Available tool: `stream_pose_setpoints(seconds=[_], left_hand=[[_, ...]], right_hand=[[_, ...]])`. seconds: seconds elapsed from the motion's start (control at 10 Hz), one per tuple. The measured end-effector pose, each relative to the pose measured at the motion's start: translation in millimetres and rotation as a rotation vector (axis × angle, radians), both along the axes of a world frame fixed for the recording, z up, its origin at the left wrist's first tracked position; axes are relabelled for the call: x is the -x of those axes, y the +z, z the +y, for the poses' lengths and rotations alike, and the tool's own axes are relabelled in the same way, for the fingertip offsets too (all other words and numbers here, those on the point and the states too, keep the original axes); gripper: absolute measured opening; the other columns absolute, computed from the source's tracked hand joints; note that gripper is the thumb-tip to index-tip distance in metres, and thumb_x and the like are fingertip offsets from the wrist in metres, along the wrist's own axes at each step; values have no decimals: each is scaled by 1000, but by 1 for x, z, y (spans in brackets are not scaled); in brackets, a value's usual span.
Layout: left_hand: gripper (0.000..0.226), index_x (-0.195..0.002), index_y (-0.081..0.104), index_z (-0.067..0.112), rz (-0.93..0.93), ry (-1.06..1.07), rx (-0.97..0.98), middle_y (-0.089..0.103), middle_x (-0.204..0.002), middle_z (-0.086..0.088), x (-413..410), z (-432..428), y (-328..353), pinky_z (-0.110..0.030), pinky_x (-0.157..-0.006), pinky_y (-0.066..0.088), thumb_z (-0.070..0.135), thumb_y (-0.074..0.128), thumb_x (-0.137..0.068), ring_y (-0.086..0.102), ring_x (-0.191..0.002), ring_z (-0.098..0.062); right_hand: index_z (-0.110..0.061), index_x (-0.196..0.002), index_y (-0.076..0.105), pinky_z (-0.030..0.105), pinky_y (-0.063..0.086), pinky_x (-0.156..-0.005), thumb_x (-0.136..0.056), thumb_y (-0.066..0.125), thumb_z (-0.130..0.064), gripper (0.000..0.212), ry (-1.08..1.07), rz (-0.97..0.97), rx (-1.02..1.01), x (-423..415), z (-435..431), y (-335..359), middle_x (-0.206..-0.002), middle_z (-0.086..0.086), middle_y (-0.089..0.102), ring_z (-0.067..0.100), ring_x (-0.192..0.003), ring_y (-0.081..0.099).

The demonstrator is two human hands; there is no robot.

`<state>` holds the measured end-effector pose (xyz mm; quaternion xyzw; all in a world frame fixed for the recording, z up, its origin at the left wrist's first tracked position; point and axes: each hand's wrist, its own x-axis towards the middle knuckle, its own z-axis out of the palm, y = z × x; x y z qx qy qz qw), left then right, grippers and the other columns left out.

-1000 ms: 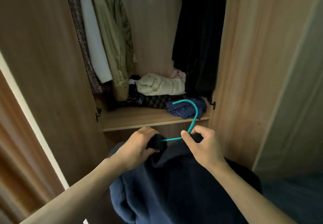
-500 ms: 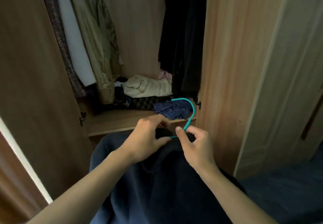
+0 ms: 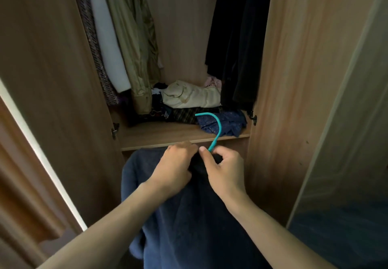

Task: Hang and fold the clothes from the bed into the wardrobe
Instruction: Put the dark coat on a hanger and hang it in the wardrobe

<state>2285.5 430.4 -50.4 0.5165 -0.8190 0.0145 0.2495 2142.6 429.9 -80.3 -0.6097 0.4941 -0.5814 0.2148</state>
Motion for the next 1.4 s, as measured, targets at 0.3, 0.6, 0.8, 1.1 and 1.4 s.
stream_pose_setpoints(seconds=[0.3,0.6,0.8,1.1,1.4], left_hand=[[34,-86,72,15,275,-350,26,64,-87,8,-51,-5,6,-23,-74,47,-14,73,-71,62,-84,-9],[27,-80,70,34,250,-403,107,66,-90,17,-48,-18,16,-34,-78,48,10,81,-77,64,-88,-11],[21,-76,65,52,205,-182,-49,54,-101,33,-37,-10,13,-20,-93,26,36,79,-76,44,-112,8],[45,-54,61,32,614,63,-313,30,-93,18,-28,-5,20,8,-76,19,-1,91,-51,8,-82,43],[31,-62,58,20,853,31,-573,54,-70,1,-53,-16,49,-17,-54,42,9,87,-63,51,-61,-9]], right_hand=[[-14,-84,72,28,52,-71,-104,44,-34,39,527,-99,-317,-1,8,19,-83,-1,73,16,-79,66],[-28,-136,53,19,30,-111,-69,47,18,81,473,520,153,16,-52,44,-136,-6,49,2,-128,42],[-30,-157,19,13,6,-119,-85,56,11,91,869,805,-108,19,-70,75,-165,-8,8,-5,-149,-2],[-12,-125,64,46,45,-99,-80,79,-13,48,887,936,-66,0,-67,70,-119,6,68,22,-111,62],[-17,-106,71,20,50,-88,-74,80,-14,33,788,317,-5,6,-62,26,-98,-8,73,-1,-95,64]])
